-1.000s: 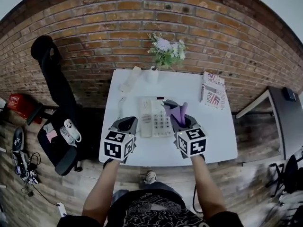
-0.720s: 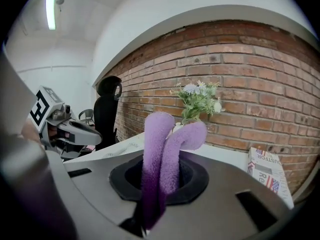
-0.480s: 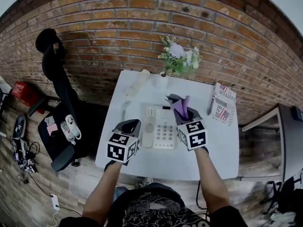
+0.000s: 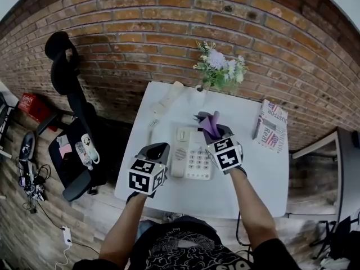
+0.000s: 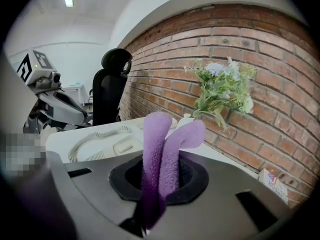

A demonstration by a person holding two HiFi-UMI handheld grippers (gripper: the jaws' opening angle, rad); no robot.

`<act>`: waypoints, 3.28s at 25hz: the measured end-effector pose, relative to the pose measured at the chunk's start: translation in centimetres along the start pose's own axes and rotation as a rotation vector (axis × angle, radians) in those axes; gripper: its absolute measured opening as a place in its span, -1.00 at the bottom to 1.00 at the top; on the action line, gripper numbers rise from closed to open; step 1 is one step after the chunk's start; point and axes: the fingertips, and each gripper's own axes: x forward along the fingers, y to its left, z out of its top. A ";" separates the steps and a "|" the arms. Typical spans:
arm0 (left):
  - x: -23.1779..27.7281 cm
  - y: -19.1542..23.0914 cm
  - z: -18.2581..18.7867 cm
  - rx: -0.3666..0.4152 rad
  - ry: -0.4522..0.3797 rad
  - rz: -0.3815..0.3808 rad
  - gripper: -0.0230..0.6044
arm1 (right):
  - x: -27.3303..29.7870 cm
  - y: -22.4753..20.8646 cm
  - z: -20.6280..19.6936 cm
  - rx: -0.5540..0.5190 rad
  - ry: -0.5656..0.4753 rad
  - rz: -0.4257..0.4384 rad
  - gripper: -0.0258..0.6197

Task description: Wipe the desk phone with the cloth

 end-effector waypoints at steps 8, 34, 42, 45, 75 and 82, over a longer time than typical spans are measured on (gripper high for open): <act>-0.2 -0.4 -0.8 -0.002 0.023 -0.001 -0.91 | 1.0 2.2 -1.4 0.046 0.037 0.077 -0.77; -3.1 -1.2 -2.1 0.029 0.073 -0.071 -0.91 | -1.6 7.0 -4.0 0.172 0.073 0.099 -0.77; -3.9 -1.5 -3.1 0.047 0.094 -0.133 -0.91 | -2.9 8.9 -5.6 0.222 0.098 0.068 -0.77; -4.4 -1.7 -3.1 0.055 0.091 -0.151 -0.91 | -3.4 9.6 -6.1 0.231 0.110 0.056 -0.77; -7.0 -2.4 -4.3 0.080 0.087 -0.265 -0.91 | -8.4 16.5 -10.8 0.317 0.189 -0.015 -0.77; -6.6 -2.4 -3.9 0.070 0.077 -0.248 -0.91 | -10.2 13.4 -7.4 0.281 0.123 -0.062 -0.77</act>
